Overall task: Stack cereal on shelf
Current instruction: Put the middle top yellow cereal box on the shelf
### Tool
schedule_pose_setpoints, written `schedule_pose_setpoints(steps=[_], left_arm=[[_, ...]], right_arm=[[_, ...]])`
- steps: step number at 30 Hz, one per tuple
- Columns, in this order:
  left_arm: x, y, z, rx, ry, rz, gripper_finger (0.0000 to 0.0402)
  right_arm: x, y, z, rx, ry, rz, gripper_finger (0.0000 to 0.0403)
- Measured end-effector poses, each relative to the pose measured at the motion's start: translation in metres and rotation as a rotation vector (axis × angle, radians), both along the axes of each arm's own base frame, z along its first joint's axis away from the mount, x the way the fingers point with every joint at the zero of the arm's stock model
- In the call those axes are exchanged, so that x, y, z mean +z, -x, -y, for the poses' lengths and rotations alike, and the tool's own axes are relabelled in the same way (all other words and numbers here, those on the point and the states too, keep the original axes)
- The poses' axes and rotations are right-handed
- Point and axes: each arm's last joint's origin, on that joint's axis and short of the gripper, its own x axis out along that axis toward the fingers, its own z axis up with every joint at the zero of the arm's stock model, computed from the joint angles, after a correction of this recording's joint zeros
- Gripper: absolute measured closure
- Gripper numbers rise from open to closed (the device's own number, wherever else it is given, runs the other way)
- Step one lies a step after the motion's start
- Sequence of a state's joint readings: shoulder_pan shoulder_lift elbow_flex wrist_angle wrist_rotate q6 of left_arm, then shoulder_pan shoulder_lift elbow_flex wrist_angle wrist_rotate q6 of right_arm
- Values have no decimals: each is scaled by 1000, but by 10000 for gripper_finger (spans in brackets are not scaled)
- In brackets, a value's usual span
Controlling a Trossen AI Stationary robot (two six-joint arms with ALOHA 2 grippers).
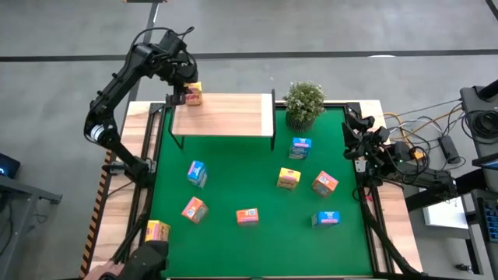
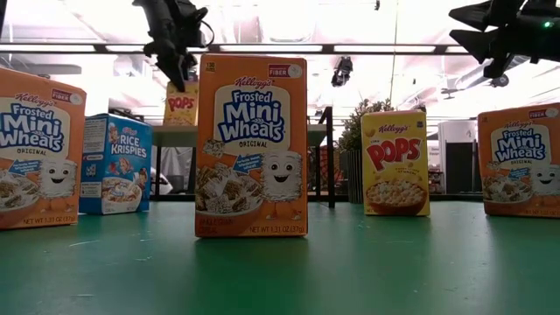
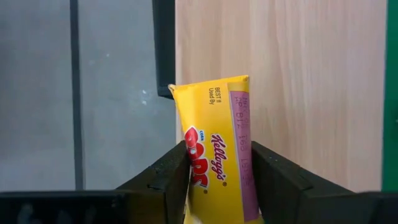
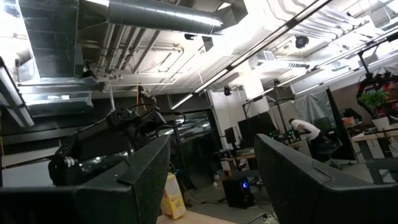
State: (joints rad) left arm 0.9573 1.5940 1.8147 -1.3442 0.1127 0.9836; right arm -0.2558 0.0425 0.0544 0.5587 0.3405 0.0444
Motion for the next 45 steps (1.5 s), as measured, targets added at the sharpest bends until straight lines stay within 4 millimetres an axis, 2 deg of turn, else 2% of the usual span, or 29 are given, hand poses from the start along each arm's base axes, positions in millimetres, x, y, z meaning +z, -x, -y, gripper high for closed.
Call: schedule_pose_setpoints(steps=[10, 38, 45], left_arm=[[1, 0, -1, 16, -17, -4, 223], [-1, 1, 1, 34, 4, -16, 220], [-1, 0, 0, 35, -1, -14, 197]], right_arm=[[0, 0, 0, -1, 2, -1, 179], [1, 0, 0, -2, 4, 5, 179], [1, 0, 0, -2, 4, 5, 179]])
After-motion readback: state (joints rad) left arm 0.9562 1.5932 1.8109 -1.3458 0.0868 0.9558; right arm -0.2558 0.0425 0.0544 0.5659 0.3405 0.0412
